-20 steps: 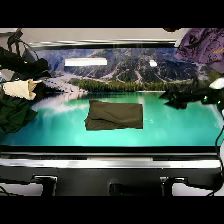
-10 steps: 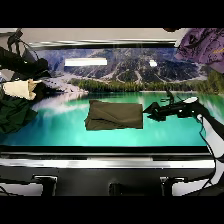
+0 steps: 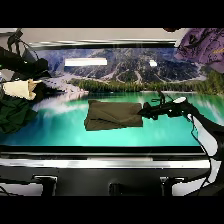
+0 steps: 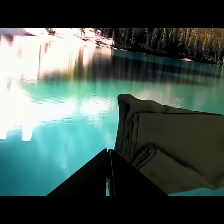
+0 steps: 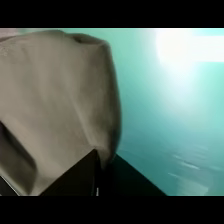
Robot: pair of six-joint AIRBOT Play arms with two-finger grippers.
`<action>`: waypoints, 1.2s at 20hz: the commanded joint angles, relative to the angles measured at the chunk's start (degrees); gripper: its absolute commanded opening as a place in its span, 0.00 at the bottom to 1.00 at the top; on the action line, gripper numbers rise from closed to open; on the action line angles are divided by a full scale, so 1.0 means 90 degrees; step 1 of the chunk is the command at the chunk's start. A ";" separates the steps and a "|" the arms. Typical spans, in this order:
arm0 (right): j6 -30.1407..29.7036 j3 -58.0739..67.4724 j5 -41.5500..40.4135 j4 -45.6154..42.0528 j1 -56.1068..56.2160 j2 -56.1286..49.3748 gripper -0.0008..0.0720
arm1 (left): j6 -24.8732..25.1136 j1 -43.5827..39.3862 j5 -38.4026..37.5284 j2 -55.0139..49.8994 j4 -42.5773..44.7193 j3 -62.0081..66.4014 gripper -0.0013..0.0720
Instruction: Fold the clothes and pants, and hang the long-sleeved shirts on hangers.
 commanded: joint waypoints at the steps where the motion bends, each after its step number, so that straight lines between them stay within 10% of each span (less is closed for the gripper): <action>1: 0.0653 0.0801 0.0046 -0.0097 0.0032 0.0119 0.05 | 0.0005 0.0005 0.0012 -0.0012 0.0002 -0.0002 0.04; 8: 0.3196 0.3745 -0.0029 -0.1634 -0.0250 -0.0107 0.05 | 0.0005 0.0005 0.0010 -0.0017 0.0002 -0.0002 0.04; 24: 0.5646 0.4898 0.0260 -0.2897 -0.3759 -0.0170 0.05 | 0.0005 0.0005 0.0002 -0.0017 0.0002 -0.0002 0.04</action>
